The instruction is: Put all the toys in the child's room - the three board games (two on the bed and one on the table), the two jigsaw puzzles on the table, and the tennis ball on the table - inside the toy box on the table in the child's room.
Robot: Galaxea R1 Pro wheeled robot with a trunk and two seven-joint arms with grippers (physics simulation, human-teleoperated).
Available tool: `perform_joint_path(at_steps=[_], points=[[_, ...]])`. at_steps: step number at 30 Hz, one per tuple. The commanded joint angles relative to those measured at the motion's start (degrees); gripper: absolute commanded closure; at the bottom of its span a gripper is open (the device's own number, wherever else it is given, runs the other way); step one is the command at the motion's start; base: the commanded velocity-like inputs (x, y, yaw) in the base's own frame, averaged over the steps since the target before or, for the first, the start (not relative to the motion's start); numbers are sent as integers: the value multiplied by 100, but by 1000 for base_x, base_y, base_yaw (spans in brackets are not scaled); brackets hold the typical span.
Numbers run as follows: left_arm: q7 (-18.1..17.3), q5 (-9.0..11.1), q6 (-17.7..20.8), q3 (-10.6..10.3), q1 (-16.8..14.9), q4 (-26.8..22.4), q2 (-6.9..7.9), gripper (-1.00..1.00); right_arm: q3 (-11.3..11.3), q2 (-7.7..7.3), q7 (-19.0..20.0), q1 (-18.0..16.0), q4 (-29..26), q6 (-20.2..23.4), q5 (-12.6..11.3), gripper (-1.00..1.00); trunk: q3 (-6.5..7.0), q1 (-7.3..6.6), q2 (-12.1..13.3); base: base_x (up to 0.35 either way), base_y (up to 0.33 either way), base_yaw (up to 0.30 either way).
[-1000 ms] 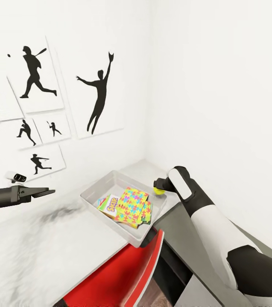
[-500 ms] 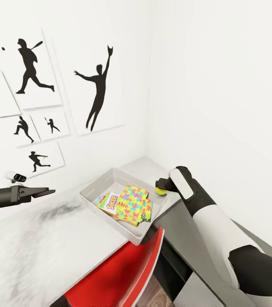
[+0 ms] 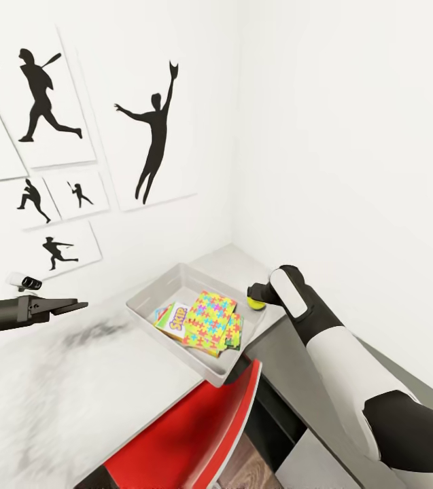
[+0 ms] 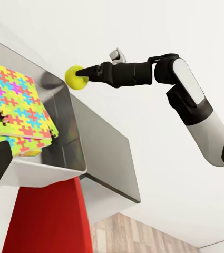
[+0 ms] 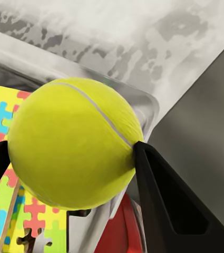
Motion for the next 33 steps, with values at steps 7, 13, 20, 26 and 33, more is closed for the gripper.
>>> perform_joint_path(at_steps=[7, 13, 20, 26, 33], points=[[-21, -5, 61, -2, -5, -1, 3, -100, 14, -1, -79, -3, -11, -7, -82, 100, -74, 3, -13, 0, 0, 0], [-21, -6, 58, 2, -5, 0, 8, -100, 17, 5, -75, -4, -29, -7, -89, 100, -91, 3, -13, 0, 0, 0], [-21, -6, 56, 3, -5, 0, 11, -100, 16, 14, -68, -3, -30, -7, -88, 100, -93, 3, -13, 0, 0, 0], [-21, -6, 48, 3, -5, 7, 11, -100, 15, 16, -68, -4, -31, -7, -88, -100, -93, 3, -13, 0, 0, 0], [-21, 1, 36, 3, -5, 9, 11, -100, 14, 10, -67, -3, -31, -7, -90, -100, -93, 3, -13, 0, 0, 0]])
